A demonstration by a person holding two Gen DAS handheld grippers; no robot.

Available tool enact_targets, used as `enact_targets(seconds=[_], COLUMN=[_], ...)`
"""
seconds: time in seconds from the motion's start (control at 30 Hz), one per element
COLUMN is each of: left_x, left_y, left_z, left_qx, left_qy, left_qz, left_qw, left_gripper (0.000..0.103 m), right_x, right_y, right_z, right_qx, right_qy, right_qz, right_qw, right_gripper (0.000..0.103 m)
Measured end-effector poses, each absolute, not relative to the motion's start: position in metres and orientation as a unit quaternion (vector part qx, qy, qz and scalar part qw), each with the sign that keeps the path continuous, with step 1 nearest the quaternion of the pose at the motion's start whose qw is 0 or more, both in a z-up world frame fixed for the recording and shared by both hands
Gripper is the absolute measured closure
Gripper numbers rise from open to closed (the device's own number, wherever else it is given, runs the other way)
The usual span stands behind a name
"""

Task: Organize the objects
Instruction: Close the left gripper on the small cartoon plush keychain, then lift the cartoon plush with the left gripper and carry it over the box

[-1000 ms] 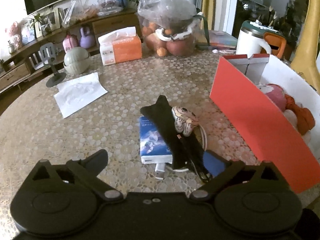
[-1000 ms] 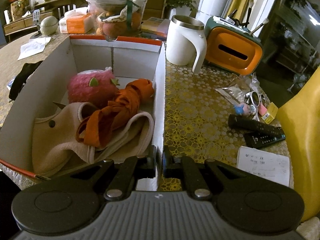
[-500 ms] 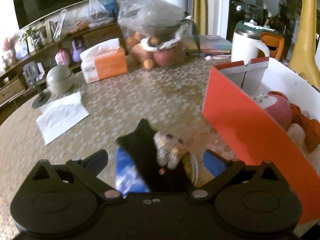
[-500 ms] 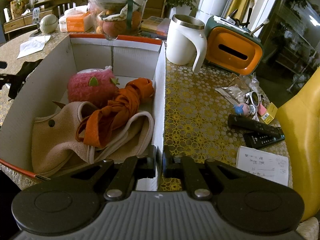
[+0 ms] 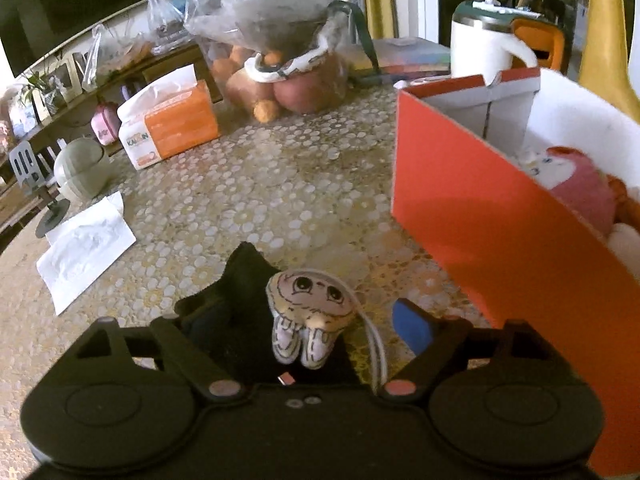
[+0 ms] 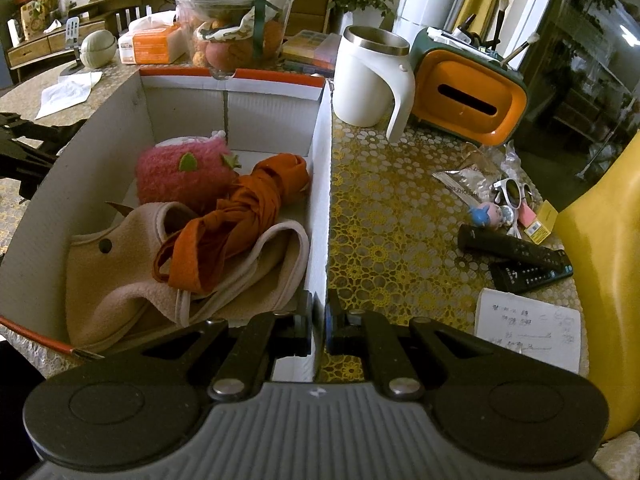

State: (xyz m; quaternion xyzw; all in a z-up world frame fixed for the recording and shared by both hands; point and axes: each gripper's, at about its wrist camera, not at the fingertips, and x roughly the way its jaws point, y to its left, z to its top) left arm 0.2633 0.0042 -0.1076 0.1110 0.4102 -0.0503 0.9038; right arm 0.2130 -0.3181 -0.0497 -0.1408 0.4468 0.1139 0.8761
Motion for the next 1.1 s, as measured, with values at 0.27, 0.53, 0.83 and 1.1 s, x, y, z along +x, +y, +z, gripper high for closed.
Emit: enact_targets(seconds=[0.27, 0.53, 0.83, 1.1], left_x=[0.262, 0.260, 0.248, 0.236], left_y=[-0.004, -0.002, 0.009, 0.012], left_z=[-0.115, -0.108, -0.079, -0.049], left_qx=[0.170, 0.173, 0.125, 0.089], left_qy=[0.399, 0.391, 0.383, 0.377], left_qz=[-0.025, -0.018, -0.038, -0.064], left_qw=[0.900, 0.904, 0.914, 0.920], left_gripper=[0.031, 0.053, 0.056, 0.056], right_x=[0.211, 0.212, 0.209, 0.204], right_y=[-0.318, -0.319, -0.318, -0.315], right_z=[-0.052, -0.050, -0.050, -0.049], right_qx=[-0.132, -0.129, -0.125, -0.120], right_qy=[0.452, 0.454, 0.454, 0.451], right_qz=[0.113, 0.112, 0.113, 0.110], right_qw=[0.875, 0.875, 0.875, 0.877], right_gripper=[0.098, 0.098, 0.098, 0.098])
